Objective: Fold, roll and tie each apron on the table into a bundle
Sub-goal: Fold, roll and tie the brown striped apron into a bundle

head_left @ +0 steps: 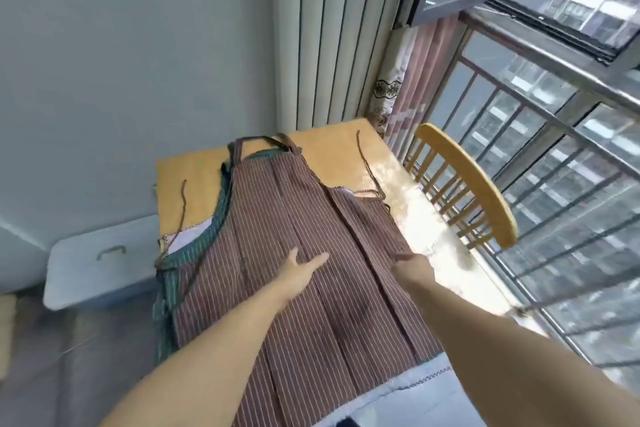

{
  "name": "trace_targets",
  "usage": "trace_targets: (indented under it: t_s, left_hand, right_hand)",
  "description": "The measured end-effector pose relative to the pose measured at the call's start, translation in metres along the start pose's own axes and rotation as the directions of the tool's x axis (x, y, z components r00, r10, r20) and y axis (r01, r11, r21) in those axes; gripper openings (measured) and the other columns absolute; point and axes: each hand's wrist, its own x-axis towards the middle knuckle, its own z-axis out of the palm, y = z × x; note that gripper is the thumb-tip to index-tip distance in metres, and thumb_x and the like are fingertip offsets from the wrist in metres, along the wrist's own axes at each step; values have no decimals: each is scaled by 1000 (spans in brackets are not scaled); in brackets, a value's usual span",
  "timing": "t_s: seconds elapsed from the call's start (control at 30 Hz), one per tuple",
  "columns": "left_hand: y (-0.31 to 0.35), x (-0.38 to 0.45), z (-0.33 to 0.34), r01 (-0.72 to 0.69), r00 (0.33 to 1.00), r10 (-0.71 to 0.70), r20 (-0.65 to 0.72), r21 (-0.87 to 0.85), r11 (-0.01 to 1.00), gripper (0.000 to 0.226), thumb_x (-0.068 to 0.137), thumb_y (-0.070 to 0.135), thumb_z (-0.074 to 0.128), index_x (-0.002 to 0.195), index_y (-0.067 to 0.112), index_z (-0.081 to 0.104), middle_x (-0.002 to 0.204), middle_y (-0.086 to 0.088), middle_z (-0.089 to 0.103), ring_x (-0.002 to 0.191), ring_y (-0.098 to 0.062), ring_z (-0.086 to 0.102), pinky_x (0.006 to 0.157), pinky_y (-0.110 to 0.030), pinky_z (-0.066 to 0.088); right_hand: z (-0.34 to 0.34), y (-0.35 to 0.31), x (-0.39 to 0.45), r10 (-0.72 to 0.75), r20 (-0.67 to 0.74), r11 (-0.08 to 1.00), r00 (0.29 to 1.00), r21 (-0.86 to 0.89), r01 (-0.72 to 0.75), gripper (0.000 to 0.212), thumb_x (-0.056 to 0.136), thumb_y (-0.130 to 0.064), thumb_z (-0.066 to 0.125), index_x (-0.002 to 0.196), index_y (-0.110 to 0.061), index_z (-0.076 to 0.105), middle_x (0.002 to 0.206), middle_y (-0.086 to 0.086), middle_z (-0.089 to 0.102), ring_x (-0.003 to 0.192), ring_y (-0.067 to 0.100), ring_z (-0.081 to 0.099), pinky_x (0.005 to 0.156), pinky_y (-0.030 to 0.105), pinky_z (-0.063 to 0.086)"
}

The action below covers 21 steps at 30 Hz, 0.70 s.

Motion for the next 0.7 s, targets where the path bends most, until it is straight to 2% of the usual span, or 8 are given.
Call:
trace_targets:
  t_s: [0.1,0.2,0.27,0.37,0.43,0.5,0.57,0.7]
  left_hand:
    - [-30,26,26,111,994,-110,-12,135,985,95,92,64,58,162,28,5,170,-5,4,155,-32,10,124,-54,16]
    - [-64,46,55,162,983,-181,18,364,917,100,90,64,60,162,24,2,168,-1,-18,154,-27,-18,126,-53,2]
    - [-76,58,73,153,982,-185,30,438,886,106,85,70,62,161,28,0,164,3,-31,149,-27,-32,124,-58,-3]
    - [-78,65,93,201,975,-222,-13,477,856,112,78,74,66,160,35,-1,161,5,-36,147,-28,-36,122,-63,-1]
    - [-76,66,97,216,969,-247,-15,538,815,118,75,75,69,159,38,-5,159,4,-39,146,-29,-38,122,-64,0]
    - [-73,66,99,231,958,-287,5,577,783,121,75,72,71,158,38,-10,158,2,-42,145,-31,-38,123,-61,-2]
    - [-68,64,99,237,946,-321,30,610,756,121,78,68,71,159,36,-12,157,0,-43,145,-32,-38,123,-56,-5]
    - [-50,64,93,262,913,-397,99,603,754,120,81,60,74,158,37,-14,154,1,-47,143,-31,-41,122,-57,-5]
  right_hand:
    - [-10,45,8,145,11,988,989,-64,-144,48,90,-8,64,138,-13,59,88,-1,66,67,16,66,49,21,50]
    - [-18,90,19,226,-52,963,973,-138,-231,49,90,-17,66,138,-14,56,91,3,68,79,24,71,68,34,63]
    - [-24,107,25,253,-75,951,965,-165,-262,49,88,-28,72,132,-15,56,98,5,67,88,28,70,78,42,62]
    - [-29,138,41,349,-71,919,935,-168,-356,54,78,-45,77,114,-15,49,100,7,66,91,30,66,80,42,59]
    - [-28,152,53,431,-58,890,900,-136,-435,66,69,-55,79,110,-10,54,96,9,67,90,32,66,83,45,59]
    - [-29,158,64,437,-68,867,897,-235,-440,65,69,-64,76,106,-12,61,99,9,67,95,33,64,88,42,56]
    - [-31,164,71,439,-71,846,896,-303,-439,61,74,-67,73,101,-13,62,107,9,67,104,32,62,91,39,52]
    - [-37,170,72,444,-12,855,896,-294,-428,45,81,-59,67,97,-17,67,98,6,68,103,32,58,94,45,51]
